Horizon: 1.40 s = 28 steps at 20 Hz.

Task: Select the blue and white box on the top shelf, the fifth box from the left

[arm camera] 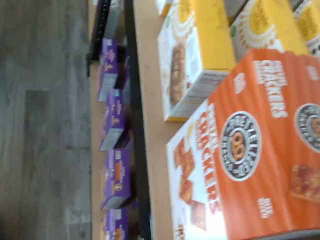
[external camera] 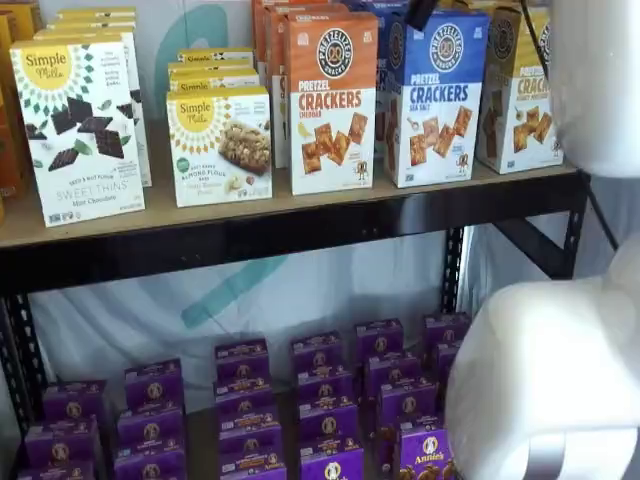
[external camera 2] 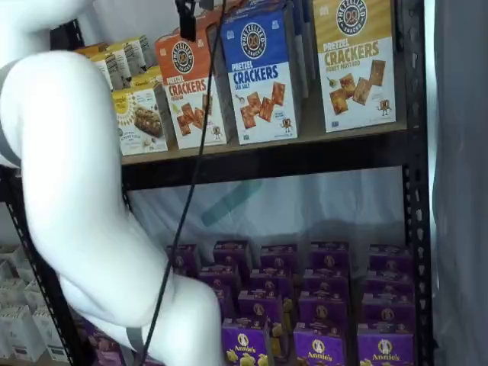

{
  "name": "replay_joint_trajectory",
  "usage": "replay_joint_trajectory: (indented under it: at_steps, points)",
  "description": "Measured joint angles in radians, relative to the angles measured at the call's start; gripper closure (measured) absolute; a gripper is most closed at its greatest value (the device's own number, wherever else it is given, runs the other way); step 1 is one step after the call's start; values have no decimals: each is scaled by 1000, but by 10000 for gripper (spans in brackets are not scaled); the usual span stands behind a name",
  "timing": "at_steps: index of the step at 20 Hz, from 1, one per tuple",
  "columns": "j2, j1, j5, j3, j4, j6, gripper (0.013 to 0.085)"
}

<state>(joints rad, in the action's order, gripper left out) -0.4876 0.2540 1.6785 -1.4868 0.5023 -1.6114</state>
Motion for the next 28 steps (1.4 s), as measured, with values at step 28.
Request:
replay_joint_trajectory:
  at_steps: [28]
  points:
    - [227,18,-54,-142,-62,-82,130]
